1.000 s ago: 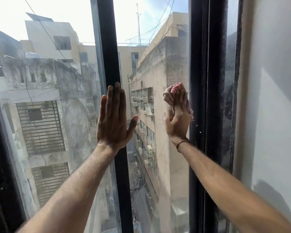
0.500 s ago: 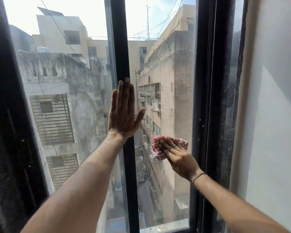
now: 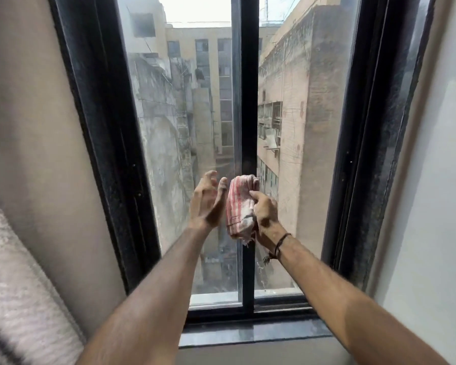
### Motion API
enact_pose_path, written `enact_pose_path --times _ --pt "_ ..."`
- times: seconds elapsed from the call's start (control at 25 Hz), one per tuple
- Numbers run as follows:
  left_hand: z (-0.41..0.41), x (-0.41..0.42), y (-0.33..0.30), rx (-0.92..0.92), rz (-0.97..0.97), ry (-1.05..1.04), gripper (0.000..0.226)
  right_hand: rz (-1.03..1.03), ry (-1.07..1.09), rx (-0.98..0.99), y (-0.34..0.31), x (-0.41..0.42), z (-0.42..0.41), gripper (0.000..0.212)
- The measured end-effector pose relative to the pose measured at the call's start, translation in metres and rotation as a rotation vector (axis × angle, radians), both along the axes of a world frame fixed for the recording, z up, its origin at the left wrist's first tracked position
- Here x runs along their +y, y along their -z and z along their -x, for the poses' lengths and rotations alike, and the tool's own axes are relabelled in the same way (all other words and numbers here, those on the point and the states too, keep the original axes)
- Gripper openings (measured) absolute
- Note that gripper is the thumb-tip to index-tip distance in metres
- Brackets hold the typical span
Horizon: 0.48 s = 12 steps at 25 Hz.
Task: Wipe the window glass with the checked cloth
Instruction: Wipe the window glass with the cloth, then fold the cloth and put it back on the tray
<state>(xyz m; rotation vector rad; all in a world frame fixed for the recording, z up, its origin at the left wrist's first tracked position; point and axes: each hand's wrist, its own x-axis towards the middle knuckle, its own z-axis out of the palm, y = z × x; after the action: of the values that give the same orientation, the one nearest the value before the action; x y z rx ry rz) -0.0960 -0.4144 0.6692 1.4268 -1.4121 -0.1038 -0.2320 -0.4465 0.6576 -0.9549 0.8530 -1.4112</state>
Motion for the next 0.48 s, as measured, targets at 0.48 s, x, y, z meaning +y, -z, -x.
enact_pose_path --times 0.48 --pt "-0.144 0.205 0.250 0.951 -0.455 -0.226 0.033 -0.474 -0.552 0.448 0.258 0.169 -0.138 0.034"
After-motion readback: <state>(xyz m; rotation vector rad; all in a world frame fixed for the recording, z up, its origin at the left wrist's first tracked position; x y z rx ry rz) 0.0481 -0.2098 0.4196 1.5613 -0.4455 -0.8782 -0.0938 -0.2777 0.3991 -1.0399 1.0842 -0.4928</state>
